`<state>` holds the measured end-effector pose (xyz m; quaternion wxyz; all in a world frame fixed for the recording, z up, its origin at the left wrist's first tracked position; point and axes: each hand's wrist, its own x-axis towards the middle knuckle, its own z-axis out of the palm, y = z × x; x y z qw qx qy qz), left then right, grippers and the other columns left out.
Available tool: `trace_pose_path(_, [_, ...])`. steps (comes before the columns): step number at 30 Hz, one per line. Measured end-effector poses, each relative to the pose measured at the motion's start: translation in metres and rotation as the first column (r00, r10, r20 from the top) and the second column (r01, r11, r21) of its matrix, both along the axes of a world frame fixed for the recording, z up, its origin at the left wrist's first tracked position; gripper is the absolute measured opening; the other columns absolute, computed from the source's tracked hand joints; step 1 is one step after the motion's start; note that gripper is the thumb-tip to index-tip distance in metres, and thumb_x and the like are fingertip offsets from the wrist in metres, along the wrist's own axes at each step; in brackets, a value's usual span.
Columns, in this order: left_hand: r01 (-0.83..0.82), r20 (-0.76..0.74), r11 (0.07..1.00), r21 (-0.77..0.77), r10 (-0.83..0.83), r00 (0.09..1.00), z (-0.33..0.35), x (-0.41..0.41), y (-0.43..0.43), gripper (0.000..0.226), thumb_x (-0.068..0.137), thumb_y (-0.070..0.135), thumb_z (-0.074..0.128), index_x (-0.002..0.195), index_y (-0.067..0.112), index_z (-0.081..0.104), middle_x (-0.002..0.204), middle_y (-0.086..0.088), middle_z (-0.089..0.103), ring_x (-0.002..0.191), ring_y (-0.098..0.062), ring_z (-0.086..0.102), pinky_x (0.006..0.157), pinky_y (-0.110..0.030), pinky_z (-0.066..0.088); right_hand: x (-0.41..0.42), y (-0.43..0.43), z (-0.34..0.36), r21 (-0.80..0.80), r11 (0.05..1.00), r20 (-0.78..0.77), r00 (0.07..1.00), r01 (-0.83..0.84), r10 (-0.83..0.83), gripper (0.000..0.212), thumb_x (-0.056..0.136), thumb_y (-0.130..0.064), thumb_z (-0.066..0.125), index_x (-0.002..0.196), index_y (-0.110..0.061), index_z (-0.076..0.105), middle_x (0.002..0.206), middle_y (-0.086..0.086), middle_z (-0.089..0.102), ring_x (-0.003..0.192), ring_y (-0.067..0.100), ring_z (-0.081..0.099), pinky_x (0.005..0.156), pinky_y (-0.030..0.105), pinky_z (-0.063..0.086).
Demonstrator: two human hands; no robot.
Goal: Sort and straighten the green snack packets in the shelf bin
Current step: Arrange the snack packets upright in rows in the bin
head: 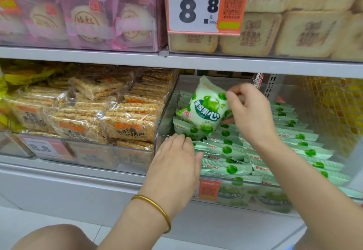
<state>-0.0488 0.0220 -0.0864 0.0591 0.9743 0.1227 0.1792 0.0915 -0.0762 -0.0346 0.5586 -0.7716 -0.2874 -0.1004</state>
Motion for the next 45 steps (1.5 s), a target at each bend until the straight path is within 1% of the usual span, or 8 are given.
trace_pose_path(2, [0.001, -0.026, 0.996, -0.094, -0.004, 1.0, 0.008, -0.001, -0.003, 0.066, 0.092, 0.047, 0.014, 0.133, 0.008, 0.047, 0.137, -0.006, 0.047, 0.132, -0.019, 0.04, 0.108, -0.019, 0.026, 0.003, -0.009, -0.001, 0.086, 0.996, -0.11, 0.994, 0.031, -0.021, 0.007, 0.097, -0.015, 0.048, 0.092, -0.014, 0.054, 0.08, -0.001, 0.056, 0.071, 0.016, 0.061, 0.049, 0.025, 0.056])
trace_pose_path(4, [0.028, 0.069, 0.957, -0.287, -0.008, 0.998, 0.012, 0.0, -0.003, 0.055, 0.1, 0.044, 0.021, 0.146, 0.014, 0.023, 0.152, 0.0, 0.021, 0.141, -0.012, 0.014, 0.11, -0.015, 0.006, 0.005, -0.019, -0.003, 0.1, 0.994, -0.162, 0.986, 0.049, -0.032, 0.009, 0.097, -0.014, 0.049, 0.092, -0.01, 0.055, 0.078, 0.001, 0.054, 0.064, 0.01, 0.056, 0.046, 0.022, 0.054])
trace_pose_path(10, [0.337, 0.362, 0.684, -0.647, -0.113, 0.925, 0.038, -0.002, -0.006, 0.061, 0.089, 0.031, 0.054, 0.139, 0.048, 0.024, 0.137, 0.03, 0.033, 0.13, 0.01, 0.032, 0.109, -0.023, 0.031, -0.005, -0.032, 0.005, 0.048, 0.994, -0.165, 0.98, -0.103, 0.109, 0.014, 0.095, -0.014, 0.054, 0.083, -0.009, 0.059, 0.071, 0.001, 0.057, 0.048, 0.001, 0.052, 0.043, 0.018, 0.046])
trace_pose_path(17, [0.428, 0.35, 0.551, -0.716, -0.247, 0.904, 0.042, 0.003, -0.007, 0.072, 0.077, 0.019, 0.066, 0.134, 0.051, 0.037, 0.14, 0.029, 0.041, 0.131, 0.004, 0.038, 0.111, -0.037, 0.035, -0.017, -0.034, 0.004, 0.164, 0.962, -0.175, 0.953, -0.22, 0.248, 0.014, 0.094, -0.011, 0.054, 0.081, -0.014, 0.059, 0.066, -0.003, 0.059, 0.053, 0.002, 0.055, 0.045, 0.018, 0.045])
trace_pose_path(23, [0.427, 0.394, 0.512, -0.745, -0.178, 0.902, 0.04, 0.005, -0.002, 0.074, 0.074, 0.017, 0.066, 0.133, 0.05, 0.038, 0.14, 0.026, 0.043, 0.131, 0.003, 0.039, 0.109, -0.034, 0.036, -0.019, -0.043, 0.003, 0.238, 0.875, -0.182, 0.865, -0.422, 0.467, 0.034, 0.094, -0.017, 0.051, 0.124, -0.033, 0.055, 0.106, -0.005, 0.064, 0.079, 0.004, 0.062, 0.059, 0.02, 0.052])
trace_pose_path(27, [0.449, 0.414, 0.443, -0.776, -0.181, 0.892, 0.038, 0.004, 0.001, 0.073, 0.074, 0.013, 0.066, 0.132, 0.049, 0.04, 0.137, 0.024, 0.047, 0.124, 0.003, 0.047, 0.099, -0.023, 0.044, -0.021, -0.043, 0.003, 0.23, 0.829, -0.208, 0.806, -0.51, 0.553, 0.031, 0.09, -0.008, 0.056, 0.115, -0.024, 0.064, 0.107, -0.005, 0.071, 0.08, 0.01, 0.068, 0.059, 0.023, 0.055])
trace_pose_path(33, [0.44, 0.398, 0.381, -0.813, -0.189, 0.898, 0.042, 0.0, 0.002, 0.067, 0.09, -0.003, 0.056, 0.134, 0.045, 0.041, 0.142, 0.023, 0.042, 0.128, 0.012, 0.035, 0.112, -0.035, 0.032, -0.017, -0.041, -0.002, 0.316, 0.823, -0.26, 0.792, -0.471, 0.553, 0.025, 0.086, -0.008, 0.058, 0.102, -0.023, 0.071, 0.101, 0.002, 0.073, 0.085, 0.018, 0.07, 0.064, 0.032, 0.059])
trace_pose_path(45, [0.443, 0.393, 0.377, -0.813, -0.206, 0.896, 0.038, 0.002, 0.005, 0.064, 0.078, 0.008, 0.056, 0.128, 0.046, 0.048, 0.137, 0.01, 0.049, 0.13, -0.011, 0.043, 0.106, -0.042, 0.04, -0.018, -0.036, -0.003, 0.331, 0.842, -0.291, 0.803, -0.426, 0.52, 0.025, 0.089, -0.005, 0.059, 0.098, -0.024, 0.071, 0.098, 0.001, 0.073, 0.084, 0.019, 0.07, 0.065, 0.034, 0.059])
